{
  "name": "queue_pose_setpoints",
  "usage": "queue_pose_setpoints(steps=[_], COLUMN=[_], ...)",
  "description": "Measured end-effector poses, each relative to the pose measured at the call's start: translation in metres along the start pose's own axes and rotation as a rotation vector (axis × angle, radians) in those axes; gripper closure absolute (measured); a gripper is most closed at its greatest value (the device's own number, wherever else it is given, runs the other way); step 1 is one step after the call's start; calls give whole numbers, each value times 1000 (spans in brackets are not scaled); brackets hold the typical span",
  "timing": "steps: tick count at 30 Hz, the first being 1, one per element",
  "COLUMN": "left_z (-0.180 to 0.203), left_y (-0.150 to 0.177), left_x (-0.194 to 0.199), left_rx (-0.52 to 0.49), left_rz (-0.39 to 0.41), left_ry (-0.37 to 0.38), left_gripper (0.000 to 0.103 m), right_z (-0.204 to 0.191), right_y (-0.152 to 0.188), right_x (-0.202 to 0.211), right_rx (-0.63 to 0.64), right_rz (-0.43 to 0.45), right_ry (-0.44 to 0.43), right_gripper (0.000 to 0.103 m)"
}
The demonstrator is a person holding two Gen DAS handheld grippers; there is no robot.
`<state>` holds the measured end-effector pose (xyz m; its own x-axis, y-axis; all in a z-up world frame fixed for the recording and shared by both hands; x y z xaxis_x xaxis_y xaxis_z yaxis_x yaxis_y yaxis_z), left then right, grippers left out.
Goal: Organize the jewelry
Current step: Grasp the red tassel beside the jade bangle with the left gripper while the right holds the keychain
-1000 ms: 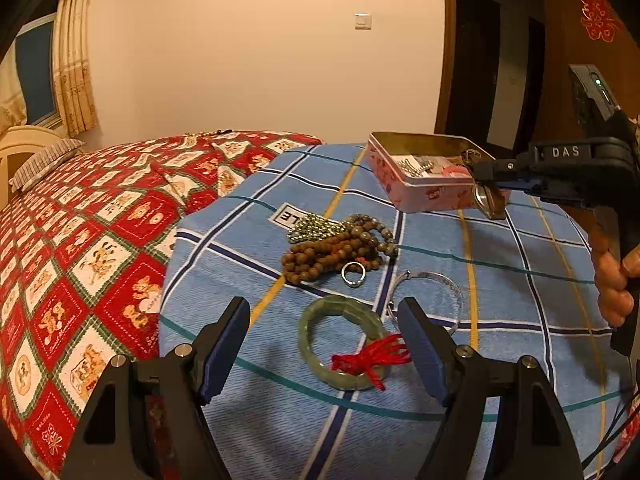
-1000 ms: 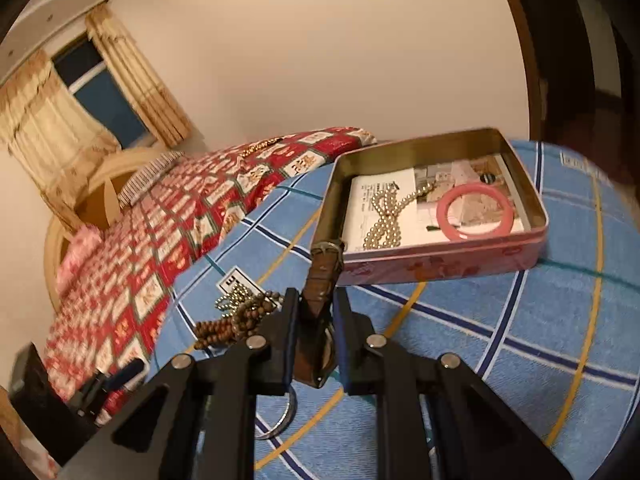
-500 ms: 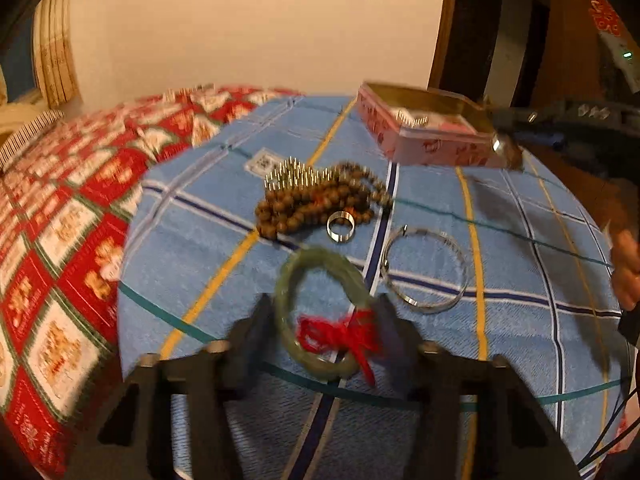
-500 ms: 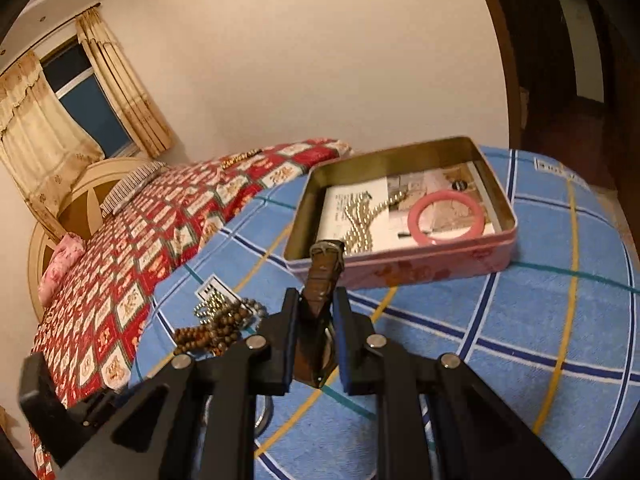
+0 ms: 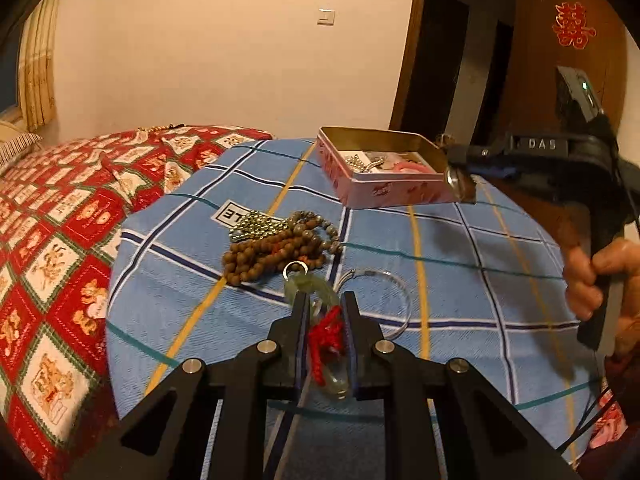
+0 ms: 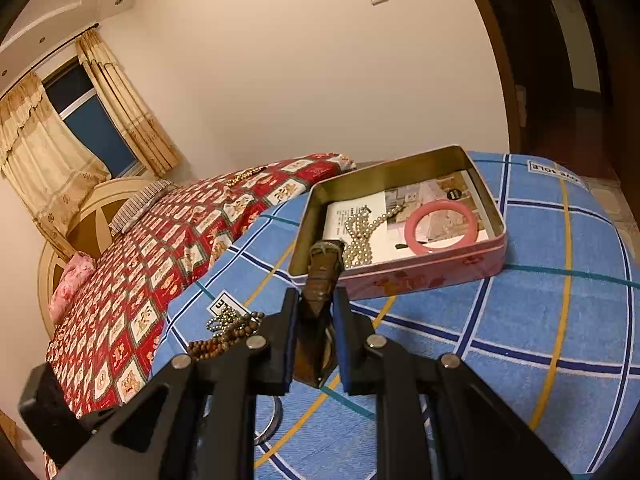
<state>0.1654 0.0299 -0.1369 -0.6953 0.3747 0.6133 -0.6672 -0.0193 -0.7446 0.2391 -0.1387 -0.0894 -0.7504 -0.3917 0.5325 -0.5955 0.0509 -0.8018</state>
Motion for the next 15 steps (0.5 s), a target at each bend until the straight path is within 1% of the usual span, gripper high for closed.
queue_pose_setpoints(steps=[2,7,10,12,15], left_z=[0,-4,-3,2,11], left_y=[-1,-7,-13,-22,-34], left_x=[-1,3,5,12,20], left_rx=[18,20,20,11,-2], left_rz=[-16,-6,3,51,94], left_ry=[17,3,23,51,95], left_gripper=[87,87,87,87,87], right_z=[0,0,1,2,3], right_y=[0,2,2,1,-1], right_x=[0,1,2,3,6], right_rx=[-5,-5,-8,-19,-20], right_rz=[0,-2,3,6,14], right_ry=[-3,-2,-1,-7,-8], right_gripper=[84,84,84,84,84])
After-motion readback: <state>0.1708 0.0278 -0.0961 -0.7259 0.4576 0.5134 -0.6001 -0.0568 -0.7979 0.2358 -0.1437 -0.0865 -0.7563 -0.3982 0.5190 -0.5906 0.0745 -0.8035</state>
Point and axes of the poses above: each gripper's, at about its wrist camera, not at the fingertips, and x roughly against the way its jaws point, z to its right, y to its underside, the point moved 9 cm from there along -x, roughly the way its jaws point, and after that the axes turned 9 degrees about x, right-handed, at the moved point
